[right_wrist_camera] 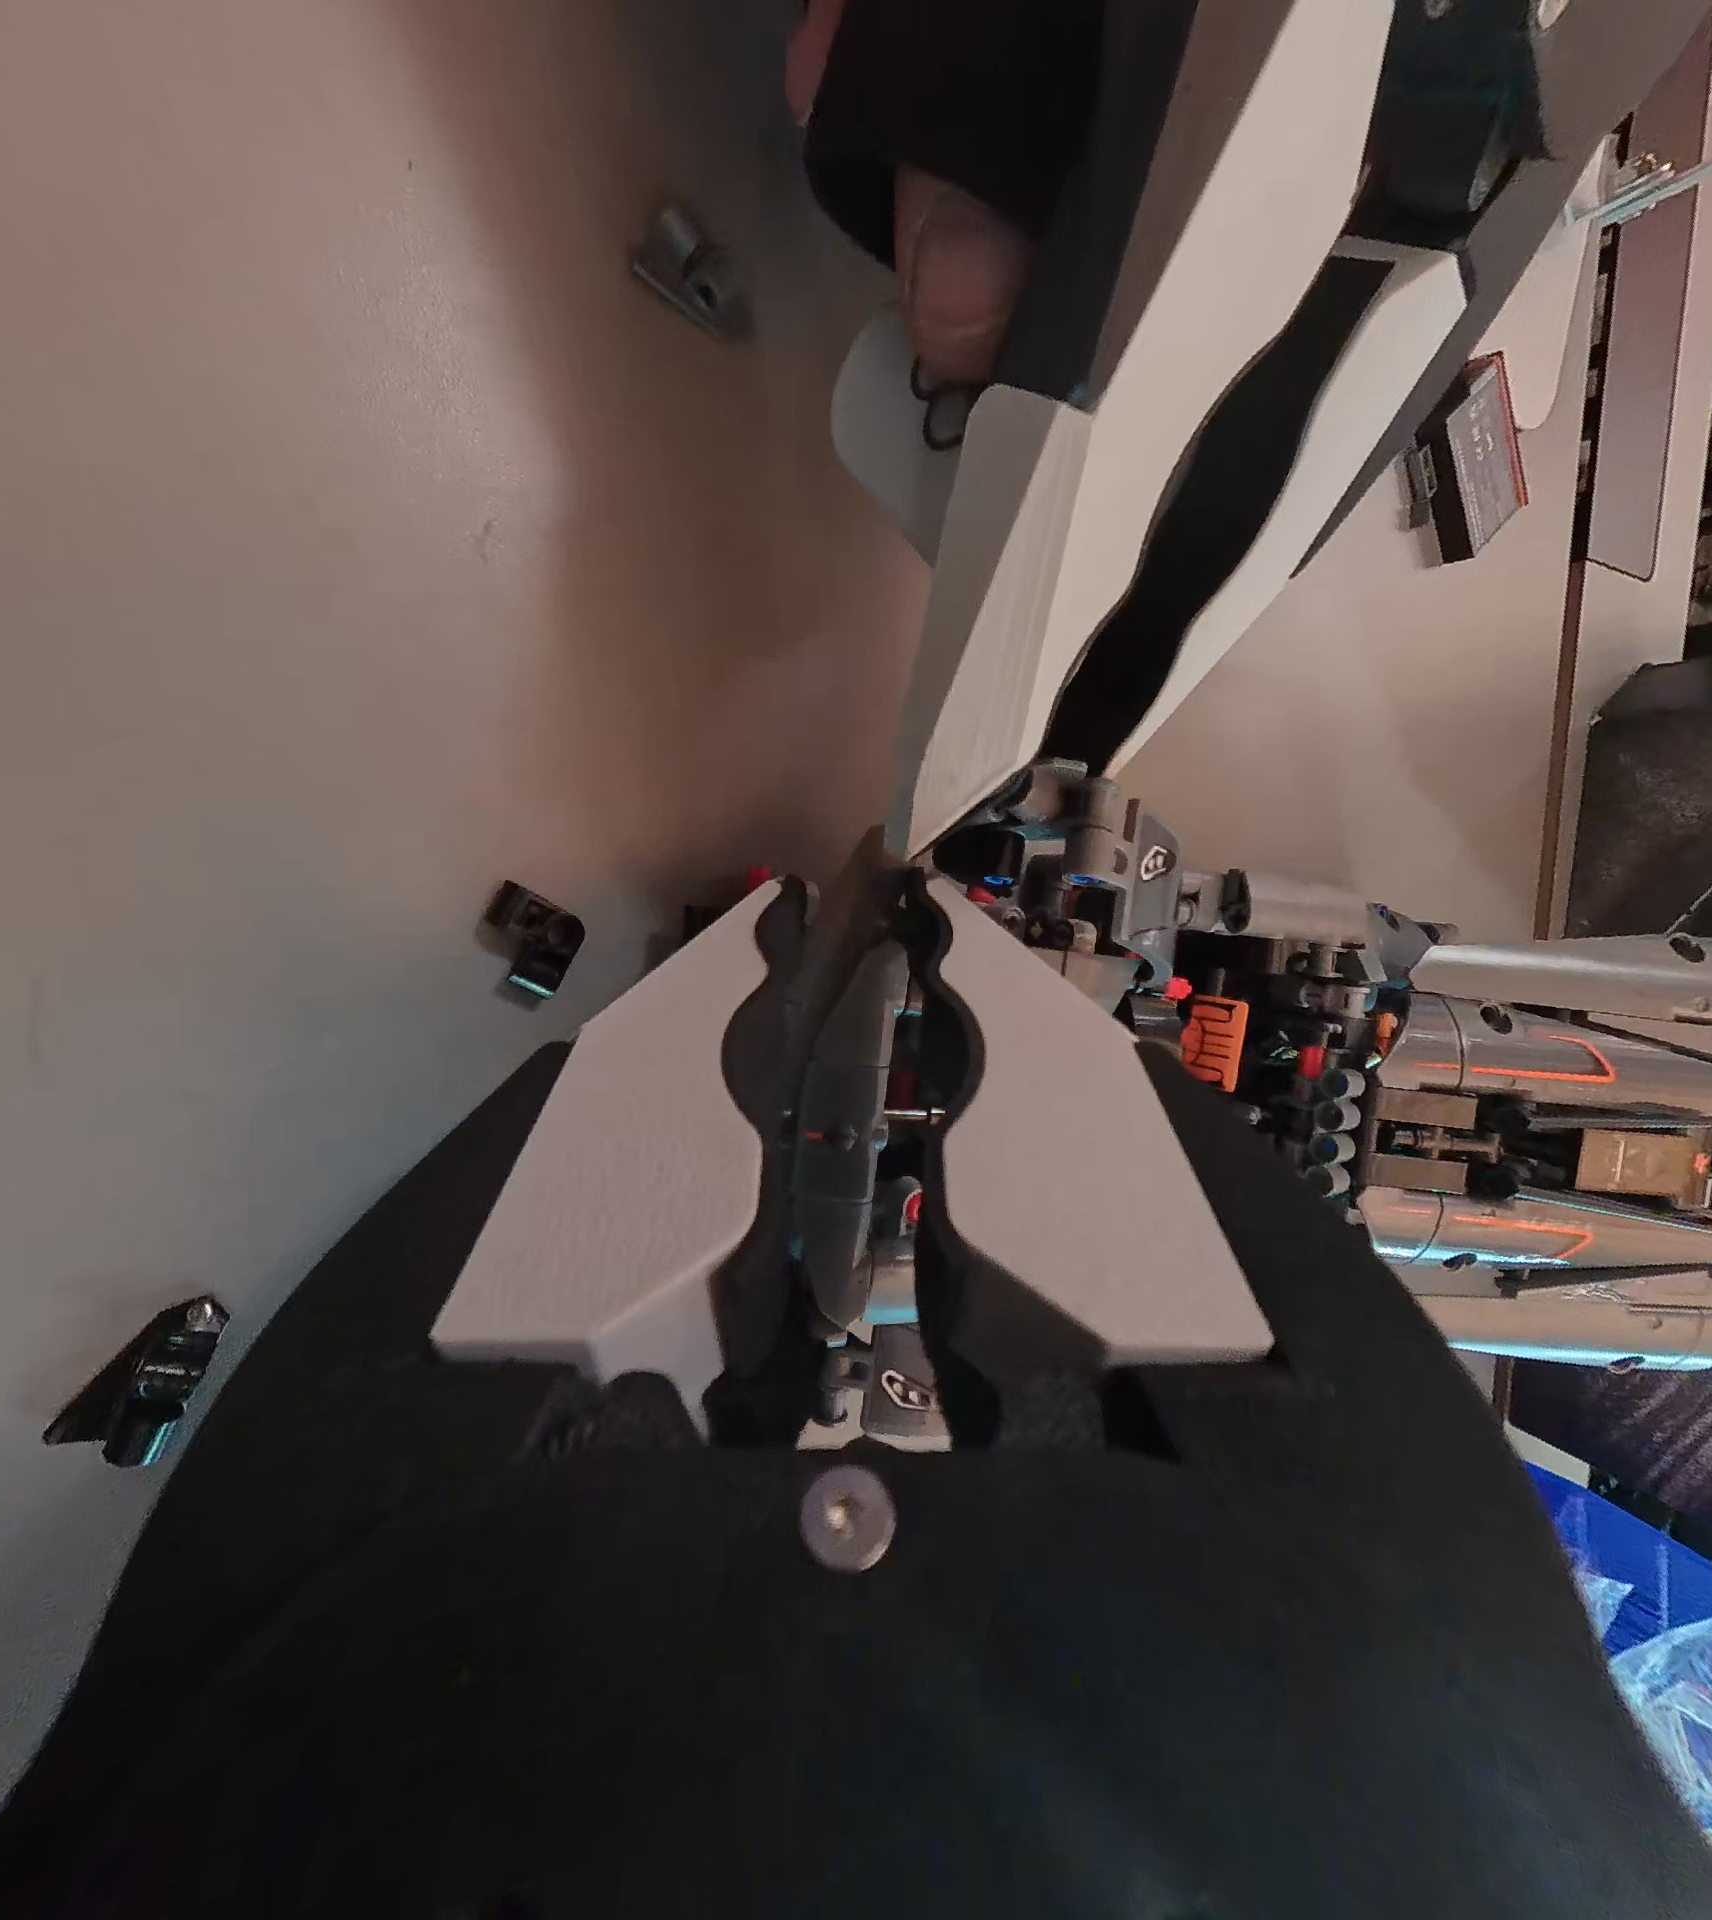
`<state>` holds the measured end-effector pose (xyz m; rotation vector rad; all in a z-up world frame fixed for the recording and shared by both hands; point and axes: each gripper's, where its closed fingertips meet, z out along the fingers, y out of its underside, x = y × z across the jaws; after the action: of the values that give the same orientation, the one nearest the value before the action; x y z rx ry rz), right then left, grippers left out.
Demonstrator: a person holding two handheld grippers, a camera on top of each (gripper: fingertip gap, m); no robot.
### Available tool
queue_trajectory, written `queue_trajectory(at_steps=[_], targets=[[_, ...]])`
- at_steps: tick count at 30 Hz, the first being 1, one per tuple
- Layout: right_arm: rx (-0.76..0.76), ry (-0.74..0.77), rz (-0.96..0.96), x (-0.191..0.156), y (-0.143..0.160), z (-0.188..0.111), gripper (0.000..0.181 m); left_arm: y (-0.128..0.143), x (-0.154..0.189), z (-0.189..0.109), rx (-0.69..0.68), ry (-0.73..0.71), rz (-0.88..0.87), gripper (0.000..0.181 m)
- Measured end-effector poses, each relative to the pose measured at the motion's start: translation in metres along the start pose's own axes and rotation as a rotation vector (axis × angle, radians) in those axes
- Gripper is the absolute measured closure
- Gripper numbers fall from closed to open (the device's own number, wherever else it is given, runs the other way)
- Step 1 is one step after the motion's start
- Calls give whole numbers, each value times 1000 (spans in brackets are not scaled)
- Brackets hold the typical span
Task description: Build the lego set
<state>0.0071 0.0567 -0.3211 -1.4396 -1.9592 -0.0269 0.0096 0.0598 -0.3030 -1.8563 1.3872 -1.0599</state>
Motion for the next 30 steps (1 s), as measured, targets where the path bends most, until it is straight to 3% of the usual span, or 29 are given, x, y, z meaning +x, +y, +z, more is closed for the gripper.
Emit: queue_trajectory(at_steps=[30], targets=[[106, 2, 12, -1, -3, -9, 163, 7, -1, 6, -13, 27, -18, 161]])
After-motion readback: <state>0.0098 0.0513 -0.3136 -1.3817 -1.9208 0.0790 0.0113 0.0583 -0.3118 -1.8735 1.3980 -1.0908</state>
